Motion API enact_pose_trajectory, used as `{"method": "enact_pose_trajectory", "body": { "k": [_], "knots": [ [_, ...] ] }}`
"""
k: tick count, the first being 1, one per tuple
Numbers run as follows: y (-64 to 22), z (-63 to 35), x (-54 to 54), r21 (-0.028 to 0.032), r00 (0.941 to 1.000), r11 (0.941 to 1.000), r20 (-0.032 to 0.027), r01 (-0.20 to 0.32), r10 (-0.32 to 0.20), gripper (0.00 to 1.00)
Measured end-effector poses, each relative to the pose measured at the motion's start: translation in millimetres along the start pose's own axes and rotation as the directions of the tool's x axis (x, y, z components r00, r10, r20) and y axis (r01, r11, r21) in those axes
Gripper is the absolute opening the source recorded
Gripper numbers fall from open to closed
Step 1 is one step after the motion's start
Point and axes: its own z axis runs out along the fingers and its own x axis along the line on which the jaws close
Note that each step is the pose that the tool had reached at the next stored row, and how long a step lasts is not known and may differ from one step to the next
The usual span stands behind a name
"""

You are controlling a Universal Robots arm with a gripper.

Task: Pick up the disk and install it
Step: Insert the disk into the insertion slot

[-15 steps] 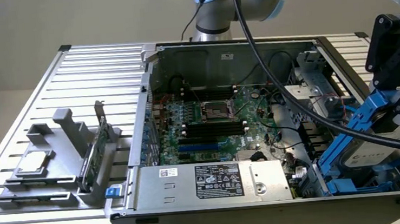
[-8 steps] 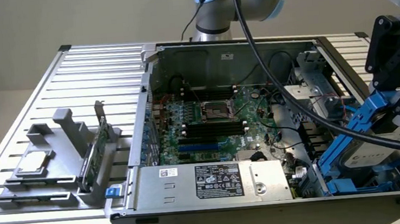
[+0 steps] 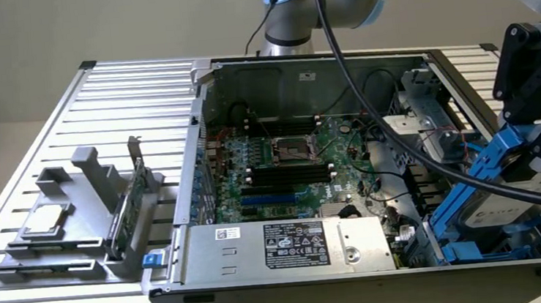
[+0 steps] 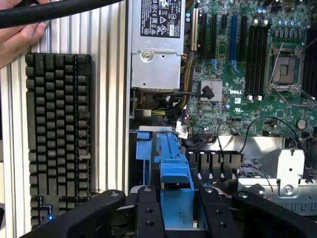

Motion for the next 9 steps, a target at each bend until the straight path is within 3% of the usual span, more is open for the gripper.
{"method": "enact_pose_trajectory", "body": {
  "k": [9],
  "knots": [
    [-0.5,3.0,0.0,0.0001,1.0,1.0,0.0,0.0,0.0,0.33]
  ]
}}
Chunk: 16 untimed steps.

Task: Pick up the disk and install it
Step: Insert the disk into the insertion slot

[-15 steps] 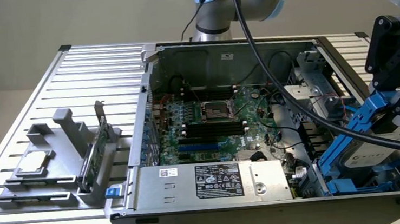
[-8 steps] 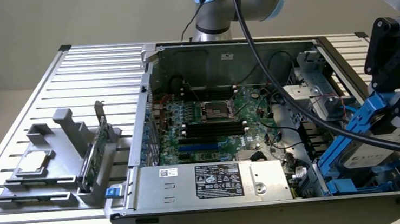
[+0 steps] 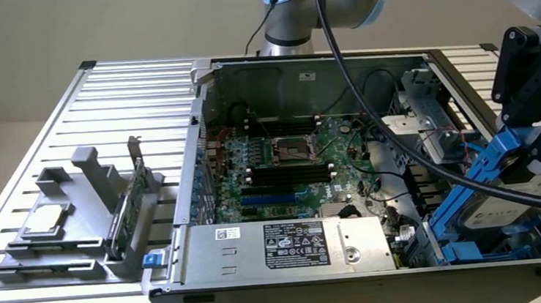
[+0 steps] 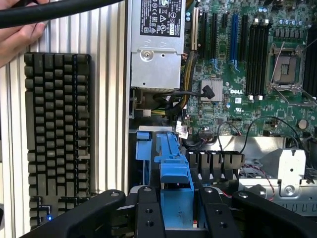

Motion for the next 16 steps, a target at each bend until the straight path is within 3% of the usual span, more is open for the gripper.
{"method": "enact_pose_trajectory", "body": {
  "k": [16],
  "knots": [
    [-0.2,5.0,-1.1,-0.0003,1.0,1.0,0.0003,0.0,0.0,0.33]
  ]
}}
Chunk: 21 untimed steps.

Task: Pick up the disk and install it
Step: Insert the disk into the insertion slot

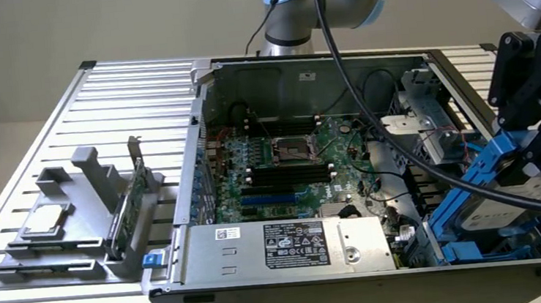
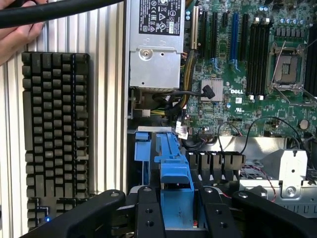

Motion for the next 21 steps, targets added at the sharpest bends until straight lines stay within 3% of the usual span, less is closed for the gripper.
{"method": "enact_pose_trajectory", "body": {
  "k": [7,21],
  "knots": [
    [0.0,3.5,-0.2,0.0,1.0,1.0,0.001,0.0,0.0,0.33],
    [-0.3,13.9,0.4,0.0003,0.9999,1.0,0.0145,0.0,0.0,0.33]
  ]
}}
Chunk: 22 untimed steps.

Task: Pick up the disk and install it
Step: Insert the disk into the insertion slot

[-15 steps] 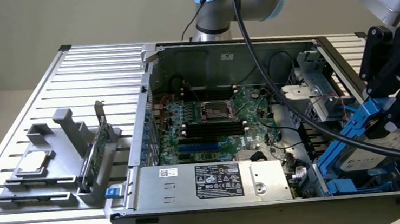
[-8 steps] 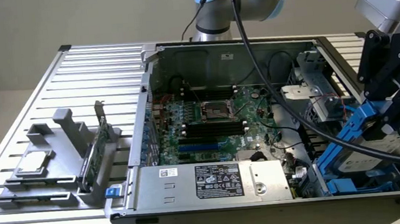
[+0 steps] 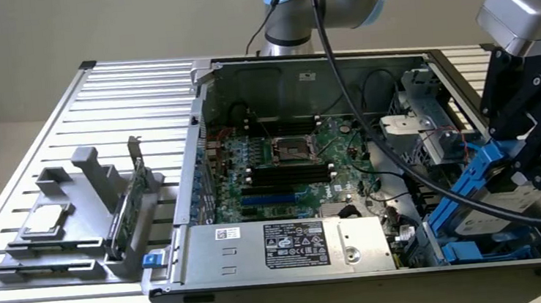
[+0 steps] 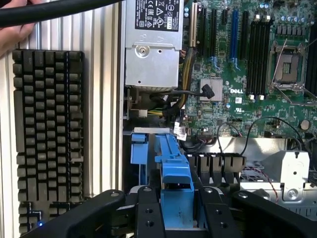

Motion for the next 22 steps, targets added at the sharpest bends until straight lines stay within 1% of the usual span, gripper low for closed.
{"method": "enact_pose_trajectory", "body": {
  "k": [3,4,5,6,7,8,12,14,18,22],
  "knots": [
    [0.0,1.9,0.1,0.0001,1.0,1.0,0.0028,0.0,0.0,0.33],
    [-0.1,2.6,0.0,0.0002,1.0,1.0,0.0045,0.001,-0.001,0.33],
    [-0.1,2.9,0.1,0.0,1.0,1.0,0.0045,0.001,-0.001,0.34],
    [-0.1,3.1,0.2,0.0,1.0,1.0,0.0046,0.001,-0.001,0.4],
    [-0.1,3.4,0.2,-0.0001,1.0,1.0,0.005,0.001,-0.001,0.4],
    [0.0,3.5,0.3,-0.0002,1.0,1.0,0.0051,0.001,-0.001,0.47],
    [-1.1,4.1,0.3,-0.0003,1.0,1.0,0.0054,0.001,-0.001,0.47],
    [-4.0,4.6,0.4,-0.0003,1.0,1.0,0.0057,0.001,-0.001,0.47],
    [-15.5,5.0,0.7,-0.0004,1.0,1.0,0.006,0.003,-0.003,0.47],
    [-20.6,5.6,0.8,-0.0005,1.0,1.0,0.0059,0.005,-0.005,0.47]
  ]
}}
